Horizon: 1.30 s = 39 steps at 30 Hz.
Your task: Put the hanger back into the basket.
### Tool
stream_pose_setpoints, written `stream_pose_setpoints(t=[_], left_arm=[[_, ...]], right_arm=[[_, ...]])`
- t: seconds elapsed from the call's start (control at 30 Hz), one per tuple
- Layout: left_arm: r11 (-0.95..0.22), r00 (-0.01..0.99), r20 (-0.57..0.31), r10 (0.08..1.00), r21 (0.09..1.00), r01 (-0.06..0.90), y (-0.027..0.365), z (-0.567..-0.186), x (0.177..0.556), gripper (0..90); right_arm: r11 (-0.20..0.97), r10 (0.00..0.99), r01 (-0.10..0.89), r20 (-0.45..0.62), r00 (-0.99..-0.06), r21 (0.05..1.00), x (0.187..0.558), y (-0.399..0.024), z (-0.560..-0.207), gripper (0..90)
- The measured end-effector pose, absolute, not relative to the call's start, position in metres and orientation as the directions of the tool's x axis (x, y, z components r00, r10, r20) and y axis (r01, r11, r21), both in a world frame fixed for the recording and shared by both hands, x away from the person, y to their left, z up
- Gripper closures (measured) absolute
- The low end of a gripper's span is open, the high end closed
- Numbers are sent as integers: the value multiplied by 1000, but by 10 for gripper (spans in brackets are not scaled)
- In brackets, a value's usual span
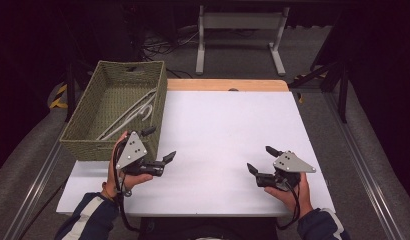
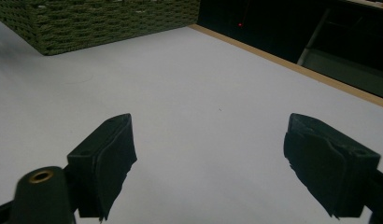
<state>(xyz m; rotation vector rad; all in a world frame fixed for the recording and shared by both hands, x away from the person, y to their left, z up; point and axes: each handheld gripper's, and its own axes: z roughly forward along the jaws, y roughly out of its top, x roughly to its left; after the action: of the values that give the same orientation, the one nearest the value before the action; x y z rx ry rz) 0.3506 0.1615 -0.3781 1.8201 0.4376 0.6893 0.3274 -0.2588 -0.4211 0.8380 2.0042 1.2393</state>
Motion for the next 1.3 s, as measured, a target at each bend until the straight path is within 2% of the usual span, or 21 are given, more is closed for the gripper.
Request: stream_pose_setpoints(t=[0.5,0.63,0.73,0.87,0.97,1.3], left_arm=[[-396,793,259,551,918,-24,165,-405,331,73],[-383,799,225,558,924,7,172,-416,331,71],[-413,787,245,566,910,14,175,-423,331,62],[-385,781,191,595,920,68,183,-437,333,57],[-402,769,193,609,911,90,187,-446,332,52],[-400,763,168,625,908,128,194,-454,332,52]], right_arm=[[360,777,175,-191,-600,916,320,-249,-426,164],[369,774,168,-202,-600,914,319,-246,-428,163],[378,771,164,-212,-600,911,318,-245,-429,162],[387,772,155,-228,-593,909,317,-244,-431,154],[393,773,154,-236,-588,907,317,-245,-432,144],[395,784,154,-245,-571,906,318,-251,-436,128]])
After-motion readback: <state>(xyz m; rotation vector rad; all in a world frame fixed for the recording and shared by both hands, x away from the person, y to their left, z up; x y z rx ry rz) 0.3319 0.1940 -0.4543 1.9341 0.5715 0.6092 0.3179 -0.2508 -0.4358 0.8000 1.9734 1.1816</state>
